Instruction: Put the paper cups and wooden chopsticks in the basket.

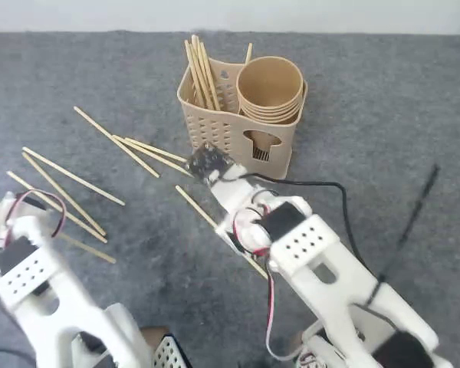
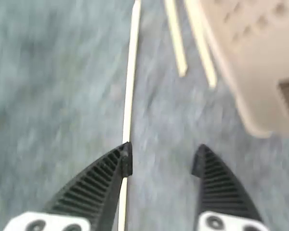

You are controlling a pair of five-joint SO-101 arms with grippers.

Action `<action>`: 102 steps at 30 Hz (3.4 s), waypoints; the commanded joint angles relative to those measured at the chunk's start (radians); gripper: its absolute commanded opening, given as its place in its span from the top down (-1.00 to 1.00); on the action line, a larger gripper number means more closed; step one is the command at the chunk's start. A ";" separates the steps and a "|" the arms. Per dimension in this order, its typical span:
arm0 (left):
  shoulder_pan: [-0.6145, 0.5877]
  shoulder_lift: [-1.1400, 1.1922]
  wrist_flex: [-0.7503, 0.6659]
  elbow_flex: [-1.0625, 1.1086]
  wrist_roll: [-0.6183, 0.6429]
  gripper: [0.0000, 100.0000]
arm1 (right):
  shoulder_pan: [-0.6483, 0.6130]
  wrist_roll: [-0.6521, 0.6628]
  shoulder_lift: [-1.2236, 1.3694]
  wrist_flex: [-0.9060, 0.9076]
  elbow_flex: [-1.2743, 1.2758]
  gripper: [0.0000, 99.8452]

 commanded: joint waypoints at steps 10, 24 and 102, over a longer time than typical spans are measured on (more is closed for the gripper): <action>-0.003 -0.021 -0.031 -0.005 0.006 0.98 | -0.077 -0.040 0.556 -0.220 -0.359 0.67; -0.002 -0.021 -0.060 0.010 0.006 0.98 | -0.077 -0.048 0.696 -0.111 -0.506 0.98; 0.439 -0.542 -0.408 0.022 -0.003 0.98 | 0.513 -0.311 -0.868 0.248 0.382 0.97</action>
